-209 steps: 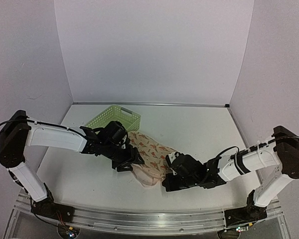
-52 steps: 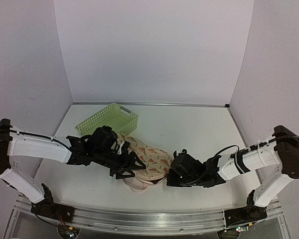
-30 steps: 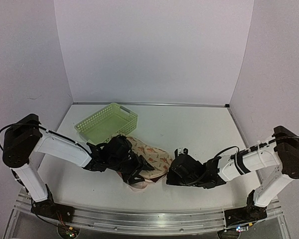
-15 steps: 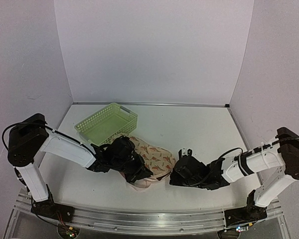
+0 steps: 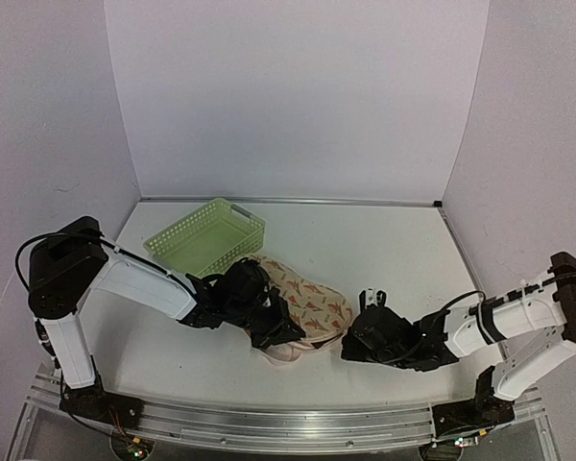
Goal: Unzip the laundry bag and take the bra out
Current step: Unzip the zipper of the laundry bag.
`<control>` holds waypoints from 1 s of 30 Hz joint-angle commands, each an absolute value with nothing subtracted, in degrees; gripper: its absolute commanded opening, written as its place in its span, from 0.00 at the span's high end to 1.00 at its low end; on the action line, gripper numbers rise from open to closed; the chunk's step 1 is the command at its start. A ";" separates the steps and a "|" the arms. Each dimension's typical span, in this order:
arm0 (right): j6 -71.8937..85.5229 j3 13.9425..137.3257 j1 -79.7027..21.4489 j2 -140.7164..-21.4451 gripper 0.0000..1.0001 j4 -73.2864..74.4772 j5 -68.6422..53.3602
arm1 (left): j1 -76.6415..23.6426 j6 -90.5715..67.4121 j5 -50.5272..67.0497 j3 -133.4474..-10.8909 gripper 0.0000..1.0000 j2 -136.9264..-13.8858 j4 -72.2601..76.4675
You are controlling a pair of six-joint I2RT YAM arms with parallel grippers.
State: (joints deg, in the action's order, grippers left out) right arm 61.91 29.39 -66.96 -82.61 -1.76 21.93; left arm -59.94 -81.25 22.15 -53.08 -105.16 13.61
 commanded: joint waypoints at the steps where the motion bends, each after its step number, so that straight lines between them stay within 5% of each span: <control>1: 59.67 27.12 -67.32 -78.96 1.00 -2.01 24.43 | -60.04 -74.79 26.21 -53.92 1.00 -105.21 15.66; 14: 48.51 24.07 -67.26 -75.06 1.00 -1.90 19.66 | -59.64 -61.36 36.15 -51.68 1.00 -104.87 13.66; 30: 42.84 24.93 -63.24 -74.52 1.00 2.08 18.41 | -58.10 -41.98 37.12 -52.47 1.00 -97.75 -7.82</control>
State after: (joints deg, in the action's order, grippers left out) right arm 44.07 23.92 -65.87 -76.09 -0.78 16.86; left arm -58.17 -47.92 34.65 -52.31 -100.84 -2.17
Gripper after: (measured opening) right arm 0.007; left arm 0.013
